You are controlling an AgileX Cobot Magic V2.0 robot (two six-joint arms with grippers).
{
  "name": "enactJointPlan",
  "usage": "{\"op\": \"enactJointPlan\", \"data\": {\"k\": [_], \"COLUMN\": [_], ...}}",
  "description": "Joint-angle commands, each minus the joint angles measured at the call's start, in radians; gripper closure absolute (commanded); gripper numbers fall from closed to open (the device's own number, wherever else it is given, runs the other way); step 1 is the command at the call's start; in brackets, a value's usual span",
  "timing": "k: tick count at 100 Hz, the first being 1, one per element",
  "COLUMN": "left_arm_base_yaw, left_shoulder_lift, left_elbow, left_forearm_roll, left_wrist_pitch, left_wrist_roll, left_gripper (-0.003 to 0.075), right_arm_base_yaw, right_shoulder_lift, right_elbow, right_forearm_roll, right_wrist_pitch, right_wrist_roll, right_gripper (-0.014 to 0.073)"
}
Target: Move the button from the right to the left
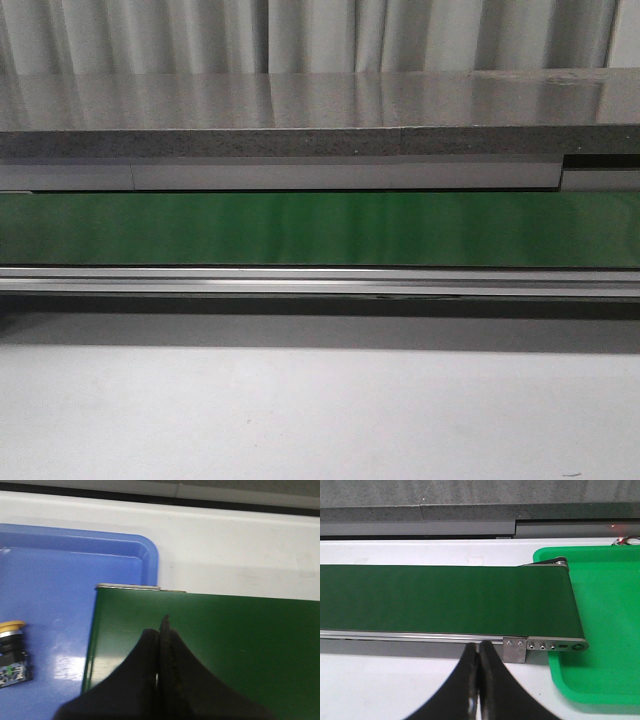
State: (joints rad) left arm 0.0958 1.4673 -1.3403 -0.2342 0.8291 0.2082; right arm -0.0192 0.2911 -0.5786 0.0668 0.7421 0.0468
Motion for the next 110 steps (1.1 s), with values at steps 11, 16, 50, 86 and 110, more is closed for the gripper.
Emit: {"op": "enactJointPlan", "data": {"k": [11, 16, 50, 86, 110], "left_arm_base_yaw": [-0.108, -0.132, -0.181, -0.181, -0.181], "left_shoulder_lift": [-0.136, -0.17, -0.465, -0.819, -1.004], "left_elbow": [0.076, 0.112, 0.388, 0.647, 0.761], "left_forearm_roll": [-0.027, -0.027, -0.042, -0.056, -0.025], "left_wrist_pitch": [-0.135, -0.145, -0.324, -0.353, -0.342], "left_wrist_roll": [0.0, 0.0, 0.0, 0.0, 0.0], "left_gripper": [0.0741, 0.0741, 0.0741, 0.0741, 0.0741], "right_arm_base_yaw": [-0.003, -0.003, -0.003, -0.003, -0.003], "right_shoulder_lift": [0.01, 0.01, 0.01, 0.01, 0.01], "right_elbow": [-0.026, -0.026, -0.026, -0.026, -0.026], "right_forearm_roll": [-0.001, -0.001, -0.001, -0.001, -0.001], "right_wrist_pitch": [-0.076, -0.076, -0.076, -0.076, -0.076], "right_wrist_roll": [-0.007, -0.007, -0.007, -0.007, -0.007], "right_gripper": [0.0661, 0.0661, 0.0661, 0.0661, 0.0661]}}
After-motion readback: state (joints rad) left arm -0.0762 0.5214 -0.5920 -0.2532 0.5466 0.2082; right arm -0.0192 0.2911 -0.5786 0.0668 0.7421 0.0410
